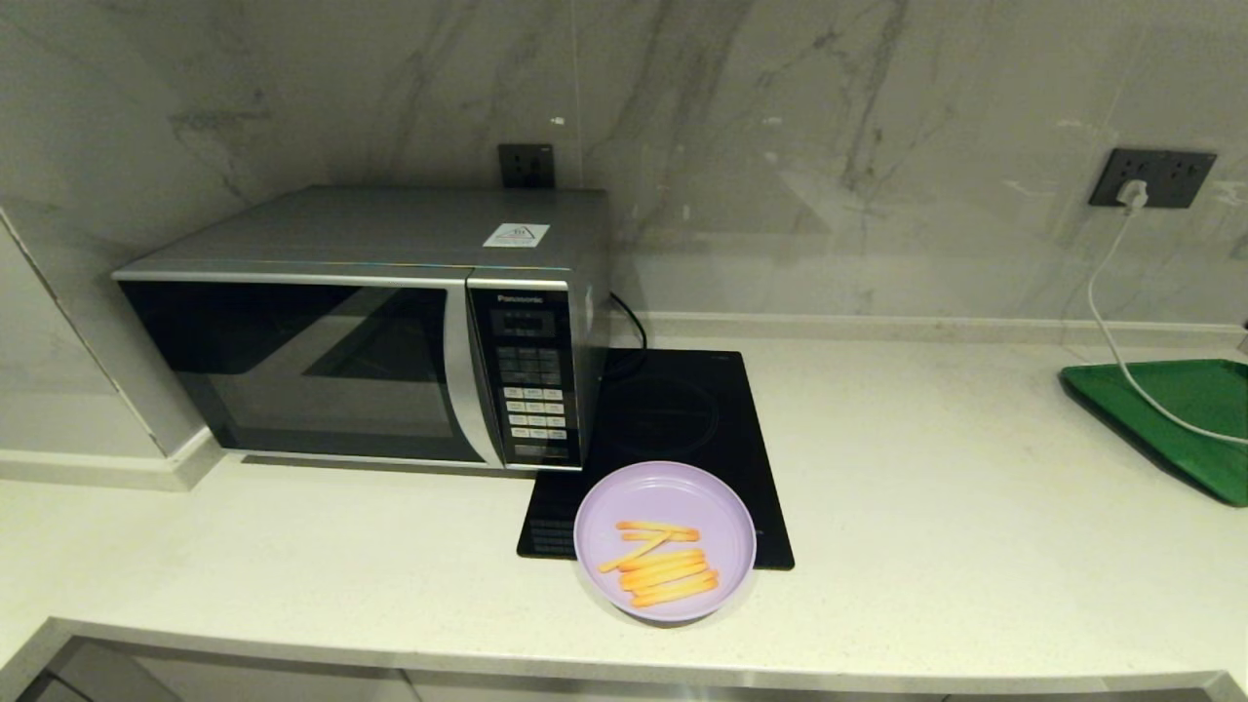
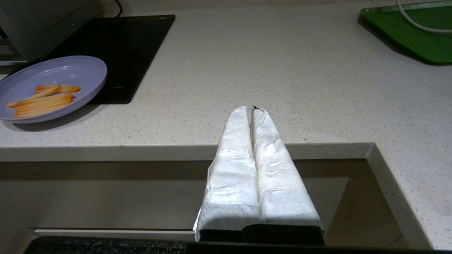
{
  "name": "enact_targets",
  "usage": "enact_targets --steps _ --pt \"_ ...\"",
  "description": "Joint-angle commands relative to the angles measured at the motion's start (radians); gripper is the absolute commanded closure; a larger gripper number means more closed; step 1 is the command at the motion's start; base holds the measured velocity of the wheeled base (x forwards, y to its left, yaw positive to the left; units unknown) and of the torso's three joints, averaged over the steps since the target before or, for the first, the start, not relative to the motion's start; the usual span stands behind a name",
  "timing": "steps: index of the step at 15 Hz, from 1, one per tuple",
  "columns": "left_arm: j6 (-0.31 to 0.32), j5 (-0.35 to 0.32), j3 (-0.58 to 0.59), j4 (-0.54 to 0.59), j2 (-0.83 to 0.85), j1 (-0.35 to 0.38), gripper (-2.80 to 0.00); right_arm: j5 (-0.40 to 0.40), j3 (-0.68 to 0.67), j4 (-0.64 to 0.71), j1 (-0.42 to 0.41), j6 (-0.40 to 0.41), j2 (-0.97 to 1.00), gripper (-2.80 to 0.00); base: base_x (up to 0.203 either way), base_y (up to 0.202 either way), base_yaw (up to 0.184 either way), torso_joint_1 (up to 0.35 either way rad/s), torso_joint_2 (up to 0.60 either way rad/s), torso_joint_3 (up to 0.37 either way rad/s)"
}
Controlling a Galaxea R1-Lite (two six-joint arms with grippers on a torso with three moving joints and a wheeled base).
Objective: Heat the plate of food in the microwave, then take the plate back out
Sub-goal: Open the microwave oven
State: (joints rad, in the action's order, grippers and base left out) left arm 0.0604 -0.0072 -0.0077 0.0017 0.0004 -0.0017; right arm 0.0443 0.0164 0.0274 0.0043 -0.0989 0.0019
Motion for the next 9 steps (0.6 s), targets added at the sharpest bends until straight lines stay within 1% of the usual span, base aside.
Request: enact_targets --steps 1,7,8,9 --pt "0.001 -0.002 0.001 0.000 0.000 0.000 0.00 0.000 0.000 0.000 0.000 0.001 0.000 0.00 0.000 0.000 0.000 0.000 0.00 0.000" --pt "-0.028 0.003 0.005 -0.002 -0.002 0.000 0.00 0.000 0.000 0.000 0.000 0.001 0.000 0.00 0.000 0.000 0.000 0.000 0.00 0.000" --pt "-0.030 0.003 0.005 -0.002 -0.002 0.000 0.00 0.000 0.000 0.000 0.000 0.001 0.000 0.00 0.000 0.000 0.000 0.000 0.00 0.000" --pt "-0.013 -0.001 0.005 0.000 -0.002 0.000 0.00 0.000 -0.001 0.000 0.000 0.001 0.000 0.00 0.000 0.000 0.000 0.000 0.00 0.000"
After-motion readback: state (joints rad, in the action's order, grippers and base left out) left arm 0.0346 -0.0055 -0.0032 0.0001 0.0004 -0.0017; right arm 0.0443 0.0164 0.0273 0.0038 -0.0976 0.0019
